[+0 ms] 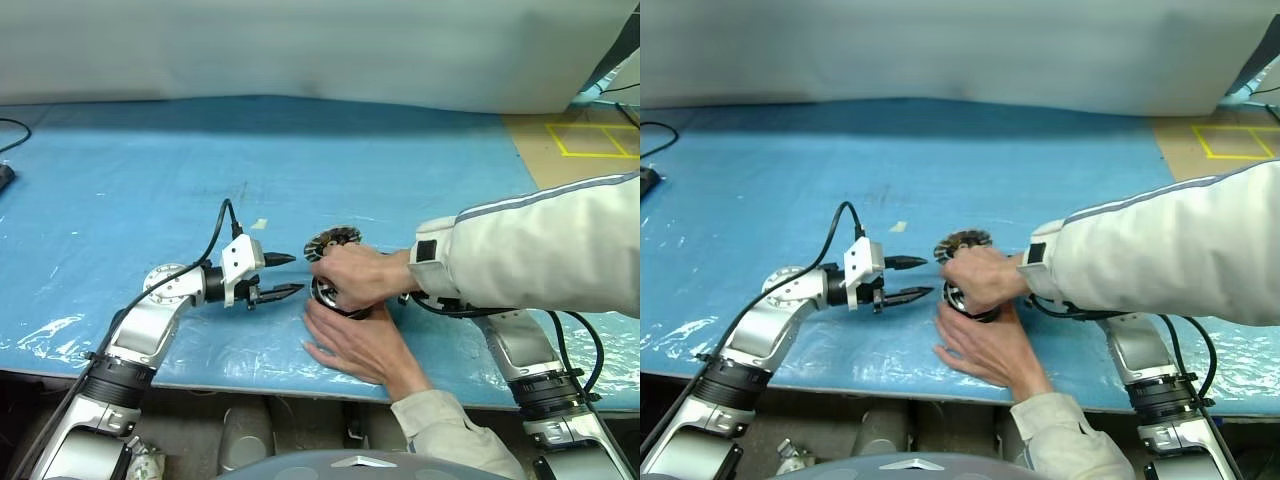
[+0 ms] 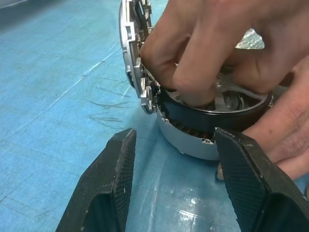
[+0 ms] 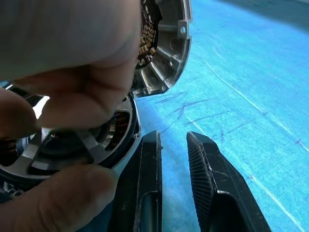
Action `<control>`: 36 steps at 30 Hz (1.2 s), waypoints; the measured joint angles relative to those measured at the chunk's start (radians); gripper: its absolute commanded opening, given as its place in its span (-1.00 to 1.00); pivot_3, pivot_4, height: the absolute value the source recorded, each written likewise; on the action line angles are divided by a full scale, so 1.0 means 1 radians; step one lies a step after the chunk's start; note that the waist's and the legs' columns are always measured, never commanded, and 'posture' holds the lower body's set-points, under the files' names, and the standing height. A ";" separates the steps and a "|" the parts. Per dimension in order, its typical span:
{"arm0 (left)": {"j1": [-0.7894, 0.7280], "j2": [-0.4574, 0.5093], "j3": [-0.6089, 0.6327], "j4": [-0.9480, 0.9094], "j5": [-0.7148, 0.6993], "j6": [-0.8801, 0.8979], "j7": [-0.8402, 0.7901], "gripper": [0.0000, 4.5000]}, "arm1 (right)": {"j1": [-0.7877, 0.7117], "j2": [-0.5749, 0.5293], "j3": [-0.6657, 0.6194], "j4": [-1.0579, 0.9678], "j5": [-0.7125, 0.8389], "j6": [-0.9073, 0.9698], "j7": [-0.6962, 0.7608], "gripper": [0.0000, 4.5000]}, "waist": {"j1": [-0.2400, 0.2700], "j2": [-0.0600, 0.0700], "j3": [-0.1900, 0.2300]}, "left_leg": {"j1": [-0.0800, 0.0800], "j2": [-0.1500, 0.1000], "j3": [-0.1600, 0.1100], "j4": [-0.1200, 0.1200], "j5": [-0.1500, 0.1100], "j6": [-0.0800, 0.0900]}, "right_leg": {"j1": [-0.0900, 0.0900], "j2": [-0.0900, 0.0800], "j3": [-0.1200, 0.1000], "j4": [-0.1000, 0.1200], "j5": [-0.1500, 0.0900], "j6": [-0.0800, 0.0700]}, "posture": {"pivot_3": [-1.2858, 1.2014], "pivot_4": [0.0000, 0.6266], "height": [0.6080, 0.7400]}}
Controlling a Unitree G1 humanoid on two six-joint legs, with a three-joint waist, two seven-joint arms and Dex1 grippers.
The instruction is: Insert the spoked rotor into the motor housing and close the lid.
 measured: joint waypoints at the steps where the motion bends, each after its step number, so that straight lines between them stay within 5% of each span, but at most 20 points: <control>1: 0.001 0.000 0.000 0.000 0.000 0.000 0.000 0.22 | 0.000 0.001 0.000 0.000 -0.001 0.001 -0.002 -0.61 | 0.000 0.000 0.000 | 0.000 0.000 0.000 0.000 0.000 0.000 | 0.000 0.000 0.000 0.000 0.000 0.000 | 0.03 -0.52 1.00; 24: 0.007 -0.002 -0.001 0.000 0.010 -0.002 0.004 0.22 | -0.021 0.015 0.006 -0.021 -0.005 0.041 -0.037 -0.61 | 0.000 0.000 0.000 | 0.000 0.000 0.000 0.000 0.001 -0.002 | 0.000 0.000 0.000 0.000 0.000 0.000 | 0.03 -0.52 1.00; 36: 0.004 -0.009 -0.004 0.002 0.028 -0.002 0.007 0.22 | -0.059 0.013 -0.005 0.137 -0.017 -0.049 -0.012 -0.61 | 0.000 0.000 0.000 | 0.000 0.000 0.000 0.000 0.001 -0.002 | 0.000 0.000 0.000 0.001 0.000 0.000 | 0.03 -0.52 1.00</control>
